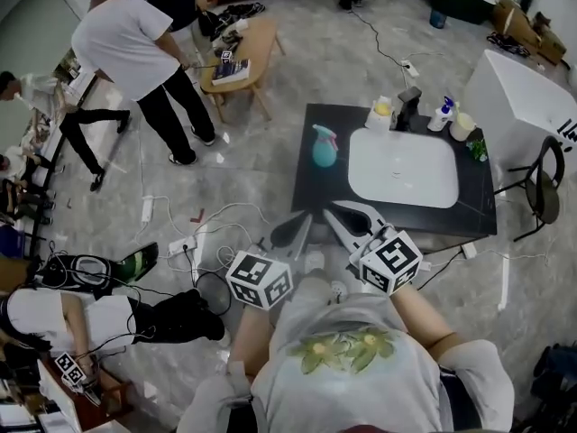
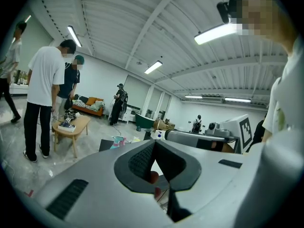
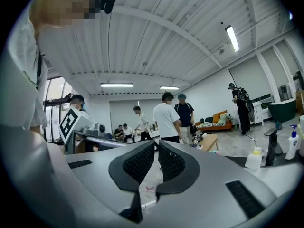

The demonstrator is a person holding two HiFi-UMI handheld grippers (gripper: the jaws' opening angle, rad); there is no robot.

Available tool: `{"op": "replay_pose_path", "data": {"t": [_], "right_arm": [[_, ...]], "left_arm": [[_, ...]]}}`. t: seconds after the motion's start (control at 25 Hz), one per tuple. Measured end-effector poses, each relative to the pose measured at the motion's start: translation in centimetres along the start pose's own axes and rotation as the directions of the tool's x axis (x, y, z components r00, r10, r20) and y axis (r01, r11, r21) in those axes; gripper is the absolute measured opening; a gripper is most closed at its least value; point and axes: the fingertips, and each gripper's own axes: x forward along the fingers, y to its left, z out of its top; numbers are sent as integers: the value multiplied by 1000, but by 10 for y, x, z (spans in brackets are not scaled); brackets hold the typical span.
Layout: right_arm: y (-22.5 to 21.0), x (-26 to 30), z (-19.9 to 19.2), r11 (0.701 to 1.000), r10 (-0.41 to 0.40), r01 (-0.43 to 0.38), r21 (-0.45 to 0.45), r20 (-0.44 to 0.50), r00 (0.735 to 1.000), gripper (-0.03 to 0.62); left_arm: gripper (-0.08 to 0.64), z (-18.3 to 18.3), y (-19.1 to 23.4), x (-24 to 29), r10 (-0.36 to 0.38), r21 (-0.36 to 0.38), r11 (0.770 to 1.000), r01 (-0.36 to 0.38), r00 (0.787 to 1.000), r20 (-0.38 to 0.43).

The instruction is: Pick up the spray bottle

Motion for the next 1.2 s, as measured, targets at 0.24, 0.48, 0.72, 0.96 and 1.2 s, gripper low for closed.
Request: {"op": "replay_pose_path", "data": {"t": [0.24,0.48,0.72,0.96,1.2], "right_arm": [[-28,42,5,999,-18,16,-48,-47,999,23],[-67,72,14,992,-89,82,-99,-74,993,28],[-99,93,12,987,-140,130,-98,-104,985,86],[-130,105,2,977,-202,190,-97,-138,970,106],[-155,112,-8,966,-253,240,-94,-172,952,129]], "left_arm": [[8,17,42,23,6,-8,1000,-6,1000,2],[8,33,77,52,-7,-8,1000,7,1000,-6],[8,45,95,76,-41,24,999,42,999,-33],[8,52,110,93,-55,20,998,56,997,-46],[8,54,121,105,-65,18,998,66,996,-53]]}}
